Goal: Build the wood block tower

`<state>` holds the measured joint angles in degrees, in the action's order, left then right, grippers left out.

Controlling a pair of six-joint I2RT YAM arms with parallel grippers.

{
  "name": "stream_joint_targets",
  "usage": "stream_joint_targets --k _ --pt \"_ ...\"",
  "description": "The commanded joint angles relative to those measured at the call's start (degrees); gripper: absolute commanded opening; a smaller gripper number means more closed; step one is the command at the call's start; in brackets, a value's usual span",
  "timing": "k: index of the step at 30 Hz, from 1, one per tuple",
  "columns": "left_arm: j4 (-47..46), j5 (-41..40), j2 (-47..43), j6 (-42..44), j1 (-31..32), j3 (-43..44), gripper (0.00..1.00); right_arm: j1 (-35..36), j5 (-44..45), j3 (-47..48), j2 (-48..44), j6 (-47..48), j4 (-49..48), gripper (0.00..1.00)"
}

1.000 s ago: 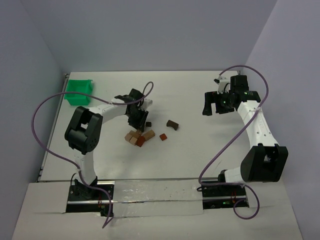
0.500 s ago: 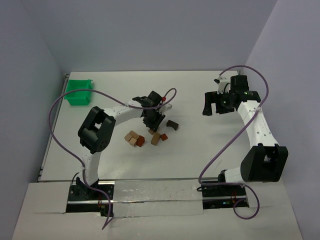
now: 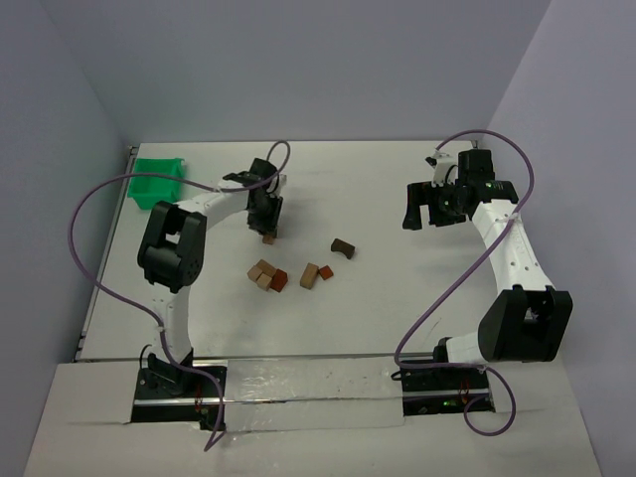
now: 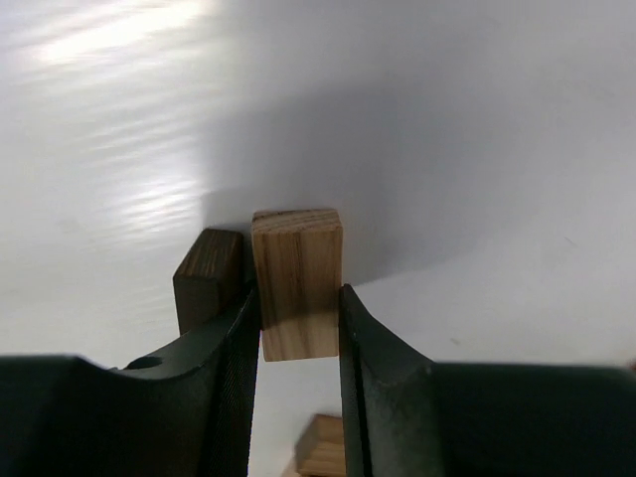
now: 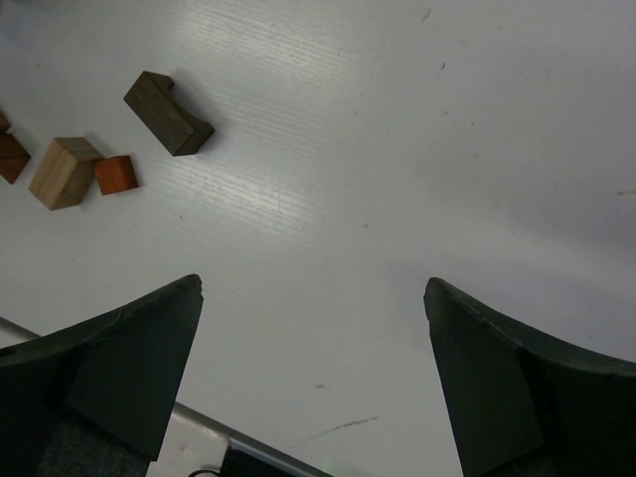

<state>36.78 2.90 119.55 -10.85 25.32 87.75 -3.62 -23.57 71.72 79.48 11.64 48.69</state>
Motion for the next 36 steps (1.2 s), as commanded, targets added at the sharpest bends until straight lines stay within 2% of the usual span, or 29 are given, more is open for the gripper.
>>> stream_joint_targets --k 1,7,10,17,25,31,33,34,36 --pt "5.0 -5.0 -0.7 -11.2 -0.5 3.8 0.0 -0.4 0.2 0.2 -1.3 0.1 -0.4 1.0" --pt "7.9 -4.4 -0.8 -18.8 7.5 9.8 0.0 -0.4 0.7 0.8 -1.0 0.1 0.1 1.0" --pt "8.1 -5.0 0.0 -20.5 10.4 9.5 0.0 -0.5 1.2 0.6 -1.4 0.3 0.6 1.0" --pt "7.0 -4.3 1.9 -22.7 11.2 7.5 0.0 -0.7 1.5 -0.4 -1.8 0.4 0.7 1.0" --pt "6.3 -9.9 4.1 -25.1 12.0 7.6 0.0 -0.7 1.2 -0.1 -0.9 0.6 1.1 1.0" --pt "6.0 -11.0 6.1 -25.4 12.2 7.3 0.0 -0.7 1.2 0.6 -0.3 0.8 1.4 1.0" --pt "6.0 -10.9 6.5 -25.4 12.1 7.0 0.09 -0.7 1.3 0.8 -0.1 0.8 1.5 1.0" --pt "5.9 -10.6 6.5 -25.2 12.1 6.8 0.18 -0.7 1.4 0.8 -0.1 0.8 1.5 1.0" --pt "5.5 -10.1 6.3 -25.1 12.0 5.9 0.58 -0.7 1.4 0.7 -0.2 0.9 1.5 1.0"
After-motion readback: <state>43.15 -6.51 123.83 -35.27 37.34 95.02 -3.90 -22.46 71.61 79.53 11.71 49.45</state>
